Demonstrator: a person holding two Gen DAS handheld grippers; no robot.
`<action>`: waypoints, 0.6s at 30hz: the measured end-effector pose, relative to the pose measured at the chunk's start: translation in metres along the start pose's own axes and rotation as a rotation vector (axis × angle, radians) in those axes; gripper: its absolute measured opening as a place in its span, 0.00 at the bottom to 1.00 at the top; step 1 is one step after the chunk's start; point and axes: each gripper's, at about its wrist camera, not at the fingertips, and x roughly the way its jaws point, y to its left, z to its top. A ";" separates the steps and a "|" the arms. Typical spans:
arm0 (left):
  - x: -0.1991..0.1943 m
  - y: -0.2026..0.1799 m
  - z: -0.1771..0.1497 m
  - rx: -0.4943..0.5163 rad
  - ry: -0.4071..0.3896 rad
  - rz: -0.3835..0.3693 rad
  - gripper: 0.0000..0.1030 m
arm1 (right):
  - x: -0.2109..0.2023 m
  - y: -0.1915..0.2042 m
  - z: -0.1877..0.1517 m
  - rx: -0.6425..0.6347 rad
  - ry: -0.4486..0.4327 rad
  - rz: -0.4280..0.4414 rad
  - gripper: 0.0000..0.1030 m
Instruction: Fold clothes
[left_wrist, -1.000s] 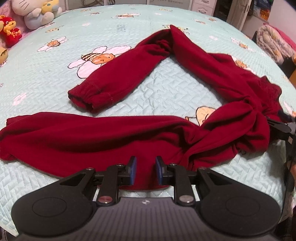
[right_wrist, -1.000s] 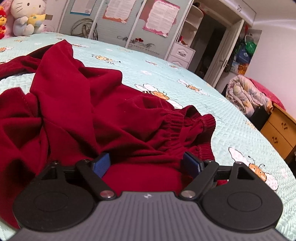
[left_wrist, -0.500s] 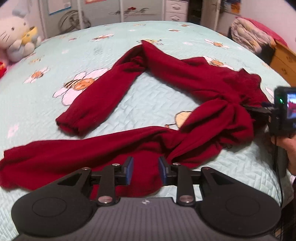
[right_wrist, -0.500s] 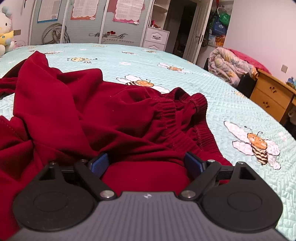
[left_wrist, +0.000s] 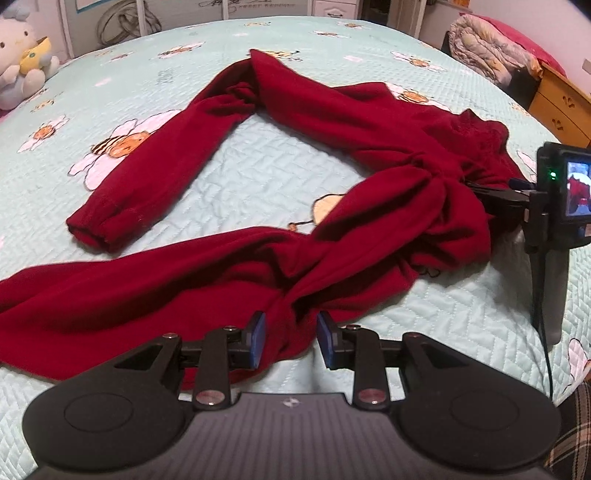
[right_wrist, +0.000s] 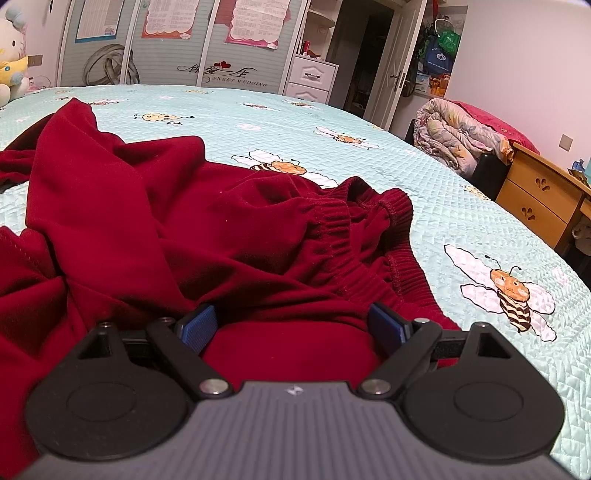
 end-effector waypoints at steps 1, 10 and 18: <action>-0.001 -0.003 0.001 0.013 -0.003 -0.004 0.32 | 0.000 0.000 0.000 0.000 0.000 0.000 0.85; -0.006 0.000 0.007 0.004 -0.015 0.020 0.34 | 0.001 0.000 0.000 -0.001 0.001 -0.001 0.85; 0.000 -0.008 0.001 0.052 -0.015 -0.015 0.35 | 0.001 0.000 0.000 -0.002 0.001 -0.002 0.85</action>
